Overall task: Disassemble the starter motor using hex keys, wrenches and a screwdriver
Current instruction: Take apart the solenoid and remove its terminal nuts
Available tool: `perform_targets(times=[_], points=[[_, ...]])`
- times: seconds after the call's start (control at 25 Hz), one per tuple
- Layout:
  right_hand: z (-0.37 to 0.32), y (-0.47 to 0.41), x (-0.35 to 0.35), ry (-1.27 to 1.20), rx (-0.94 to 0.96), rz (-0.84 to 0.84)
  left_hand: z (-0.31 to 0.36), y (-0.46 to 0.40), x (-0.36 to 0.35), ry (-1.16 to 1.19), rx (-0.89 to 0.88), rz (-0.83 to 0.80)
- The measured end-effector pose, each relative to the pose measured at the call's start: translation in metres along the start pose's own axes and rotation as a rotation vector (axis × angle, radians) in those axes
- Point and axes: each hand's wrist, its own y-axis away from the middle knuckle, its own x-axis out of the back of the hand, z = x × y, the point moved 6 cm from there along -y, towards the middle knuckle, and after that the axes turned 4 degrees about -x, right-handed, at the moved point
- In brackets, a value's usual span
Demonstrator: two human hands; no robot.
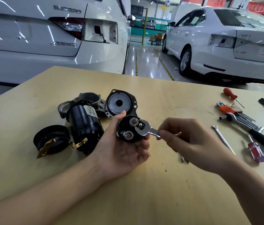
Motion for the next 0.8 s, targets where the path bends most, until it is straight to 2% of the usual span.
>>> perform_targets(times=[0.08, 0.2, 0.28, 0.4, 0.48, 0.64, 0.8], points=[[0.002, 0.002, -0.009, -0.06, -0.071, -0.106, 0.0, -0.001, 0.002, -0.003, -0.011, -0.002], [0.007, 0.007, -0.022, -0.328, -0.233, -0.305, 0.001, -0.002, 0.001, 0.015, -0.011, -0.018], [0.008, 0.005, -0.014, -0.378, -0.235, -0.246, 0.0, -0.001, 0.0, 0.001, -0.002, -0.026], [0.007, -0.003, 0.004, -0.135, -0.096, 0.012, 0.001, -0.002, 0.0, -0.008, -0.008, -0.012], [0.005, -0.004, 0.005, -0.111, -0.071, 0.076, 0.001, -0.002, -0.001, -0.017, -0.014, -0.006], [-0.001, 0.0, 0.006, -0.194, -0.118, 0.033, -0.001, -0.004, 0.0, -0.017, -0.012, 0.006], [0.011, -0.003, 0.009, -0.556, -0.267, 0.114, -0.002, -0.005, 0.002, -0.033, -0.014, 0.01]])
